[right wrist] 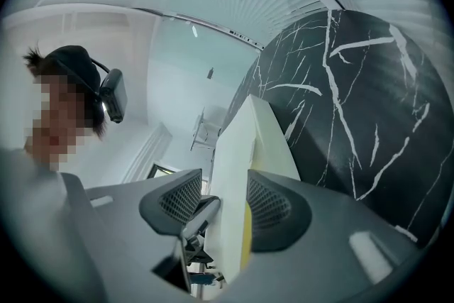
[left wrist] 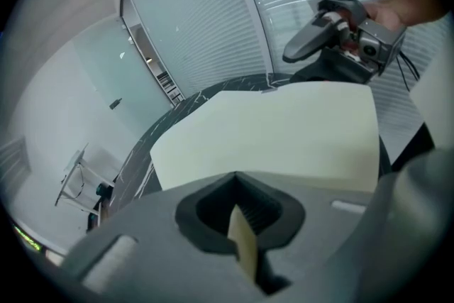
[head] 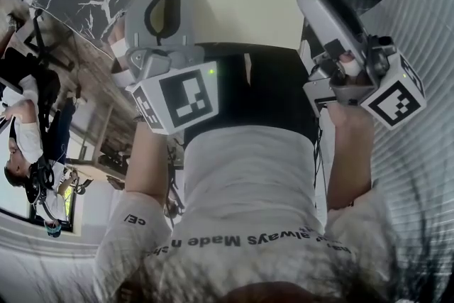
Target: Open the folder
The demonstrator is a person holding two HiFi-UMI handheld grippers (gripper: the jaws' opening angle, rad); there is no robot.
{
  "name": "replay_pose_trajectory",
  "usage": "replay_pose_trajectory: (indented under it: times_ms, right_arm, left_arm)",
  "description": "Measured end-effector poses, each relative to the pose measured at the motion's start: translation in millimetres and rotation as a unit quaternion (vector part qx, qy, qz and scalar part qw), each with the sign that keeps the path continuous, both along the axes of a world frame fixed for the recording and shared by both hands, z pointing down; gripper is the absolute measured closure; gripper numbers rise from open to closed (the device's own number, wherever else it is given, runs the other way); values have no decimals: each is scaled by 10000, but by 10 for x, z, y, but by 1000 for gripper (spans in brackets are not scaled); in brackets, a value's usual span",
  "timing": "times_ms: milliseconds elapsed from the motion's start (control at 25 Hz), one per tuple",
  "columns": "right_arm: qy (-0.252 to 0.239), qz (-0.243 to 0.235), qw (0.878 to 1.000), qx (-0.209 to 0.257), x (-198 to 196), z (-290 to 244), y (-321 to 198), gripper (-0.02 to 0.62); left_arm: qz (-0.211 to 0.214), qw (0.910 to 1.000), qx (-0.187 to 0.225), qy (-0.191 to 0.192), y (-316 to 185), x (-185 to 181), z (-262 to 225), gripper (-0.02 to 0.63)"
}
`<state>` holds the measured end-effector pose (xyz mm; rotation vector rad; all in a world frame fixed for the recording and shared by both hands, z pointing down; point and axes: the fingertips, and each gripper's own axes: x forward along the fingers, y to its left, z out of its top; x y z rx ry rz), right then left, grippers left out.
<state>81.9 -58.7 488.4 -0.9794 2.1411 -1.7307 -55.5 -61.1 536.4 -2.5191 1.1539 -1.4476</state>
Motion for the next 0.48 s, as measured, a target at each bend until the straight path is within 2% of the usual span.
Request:
replay_pose_trajectory:
  times_ms: [160,480]
  right_arm:
    - [-62,-46,9999,124,-41,-123,-17,413]
    - [-45,-3,10000,37,-32,-160,-24,413]
  left_arm:
    - [-18,10000,-29,-40,-13,-17,-2,607]
    - [10,9999,-143,60,-11,-23,-71,606]
